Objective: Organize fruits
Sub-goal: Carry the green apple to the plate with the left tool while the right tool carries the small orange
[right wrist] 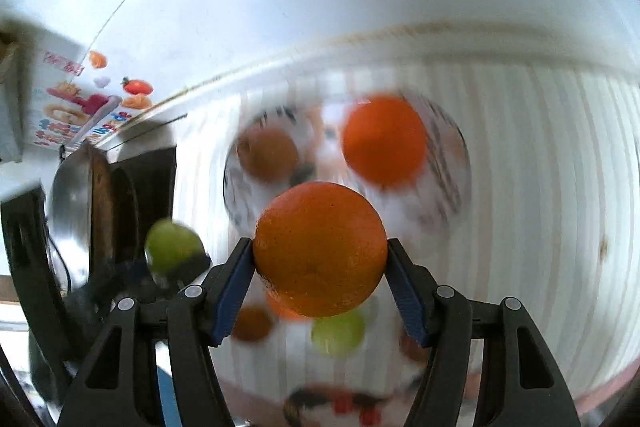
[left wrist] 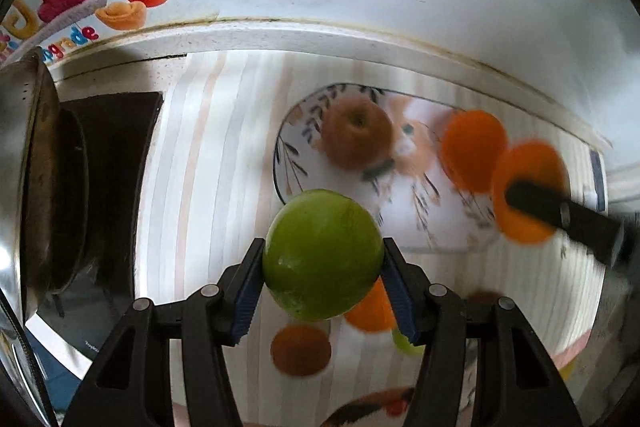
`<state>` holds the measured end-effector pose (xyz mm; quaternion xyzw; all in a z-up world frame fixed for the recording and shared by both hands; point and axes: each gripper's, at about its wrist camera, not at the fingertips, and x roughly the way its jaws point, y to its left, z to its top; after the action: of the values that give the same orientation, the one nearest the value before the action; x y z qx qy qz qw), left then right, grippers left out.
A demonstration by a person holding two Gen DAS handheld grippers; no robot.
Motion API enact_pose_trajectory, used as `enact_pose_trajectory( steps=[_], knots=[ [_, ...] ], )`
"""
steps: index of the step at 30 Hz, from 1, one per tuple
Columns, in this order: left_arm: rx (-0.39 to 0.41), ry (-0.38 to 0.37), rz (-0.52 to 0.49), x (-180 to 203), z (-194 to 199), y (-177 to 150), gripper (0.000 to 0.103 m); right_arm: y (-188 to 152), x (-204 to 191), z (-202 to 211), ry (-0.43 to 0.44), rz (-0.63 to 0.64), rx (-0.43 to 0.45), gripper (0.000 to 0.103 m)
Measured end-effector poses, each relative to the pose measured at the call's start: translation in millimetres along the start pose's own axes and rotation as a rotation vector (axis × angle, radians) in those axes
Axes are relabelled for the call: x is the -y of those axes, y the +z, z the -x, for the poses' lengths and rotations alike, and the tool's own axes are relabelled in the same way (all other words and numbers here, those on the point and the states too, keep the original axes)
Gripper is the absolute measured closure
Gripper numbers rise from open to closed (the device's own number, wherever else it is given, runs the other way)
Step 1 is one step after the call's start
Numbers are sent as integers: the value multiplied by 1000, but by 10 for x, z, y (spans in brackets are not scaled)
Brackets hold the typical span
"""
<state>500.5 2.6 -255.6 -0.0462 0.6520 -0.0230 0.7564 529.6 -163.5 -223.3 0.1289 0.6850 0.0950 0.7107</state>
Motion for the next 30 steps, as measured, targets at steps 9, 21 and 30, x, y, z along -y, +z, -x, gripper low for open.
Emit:
enact_pose_trajectory(
  steps=[9,21,30],
  knots=[
    [-87,1,77,15,-535,199,49,894,-225,-824,-112,91,-121,35],
    [-134,0,93,-3,-803,181,49,979,-294,-1239,-195,199,-205,35],
    [-135,-13,112,-20,-819,220,34,1081,-253,-1175,-143,175,-230,14]
  ],
)
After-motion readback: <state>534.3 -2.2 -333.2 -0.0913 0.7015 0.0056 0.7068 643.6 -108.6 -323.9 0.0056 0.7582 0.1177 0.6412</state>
